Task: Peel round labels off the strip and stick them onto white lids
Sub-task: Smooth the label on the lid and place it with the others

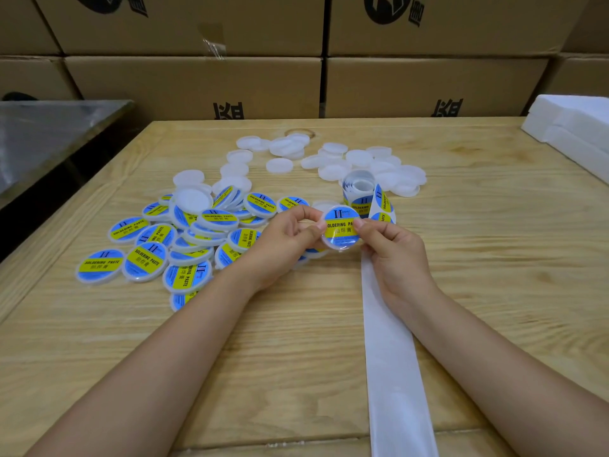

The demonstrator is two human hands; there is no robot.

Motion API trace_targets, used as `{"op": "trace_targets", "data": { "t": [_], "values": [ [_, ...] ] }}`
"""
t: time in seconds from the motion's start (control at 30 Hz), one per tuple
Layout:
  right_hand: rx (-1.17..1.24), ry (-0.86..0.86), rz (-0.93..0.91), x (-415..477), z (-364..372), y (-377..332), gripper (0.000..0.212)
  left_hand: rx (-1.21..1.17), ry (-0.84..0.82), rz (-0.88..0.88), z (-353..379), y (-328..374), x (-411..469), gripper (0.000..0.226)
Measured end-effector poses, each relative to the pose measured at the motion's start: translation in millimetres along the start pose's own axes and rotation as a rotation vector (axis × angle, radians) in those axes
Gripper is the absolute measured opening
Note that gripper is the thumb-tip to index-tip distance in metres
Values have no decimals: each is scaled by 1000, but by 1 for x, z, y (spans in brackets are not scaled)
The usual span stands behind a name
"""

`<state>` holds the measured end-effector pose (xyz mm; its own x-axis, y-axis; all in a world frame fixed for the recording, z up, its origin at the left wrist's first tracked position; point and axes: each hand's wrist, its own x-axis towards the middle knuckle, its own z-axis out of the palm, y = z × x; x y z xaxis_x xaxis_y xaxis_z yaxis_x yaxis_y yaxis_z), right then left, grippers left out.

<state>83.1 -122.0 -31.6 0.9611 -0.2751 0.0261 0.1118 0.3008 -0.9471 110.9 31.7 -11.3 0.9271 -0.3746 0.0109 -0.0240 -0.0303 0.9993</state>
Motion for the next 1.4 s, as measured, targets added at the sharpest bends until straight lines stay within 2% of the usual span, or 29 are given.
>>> {"op": "trace_targets", "data": {
  "t": [0.17, 0.37, 0.63, 0.73, 0.83, 0.87, 0.97, 1.2, 1.4],
  "values": [
    [-192, 66, -158, -4, 1, -1, 15, -2, 13, -13, 1, -2, 1, 10],
    [-479, 129, -392, -12, 5, -3, 17, -181, -19, 7, 3, -2, 2, 12],
    [-527, 210, -496, -14, 7, -2, 8, -311, -39, 19, 8, -3, 6, 8],
    [-509, 211, -507, -14, 8, -3, 18, -315, -33, 16, 9, -4, 6, 9],
    [-439, 179, -440, -14, 8, -4, 55, -304, -48, 15, 7, -5, 5, 6],
    [-412, 179, -411, -13, 7, -4, 51, -298, -59, 18, 7, -5, 5, 6],
    [-398, 211, -362, -9, 5, -4, 10, -263, -113, 28, 5, -6, 4, 8],
    [-386, 272, -292, -5, 4, -1, 30, -131, -190, 81, 9, -11, 2, 8],
    [-502, 170, -233, -7, 10, -1, 31, -160, -155, 155, 12, -13, 2, 8]
  ]
}}
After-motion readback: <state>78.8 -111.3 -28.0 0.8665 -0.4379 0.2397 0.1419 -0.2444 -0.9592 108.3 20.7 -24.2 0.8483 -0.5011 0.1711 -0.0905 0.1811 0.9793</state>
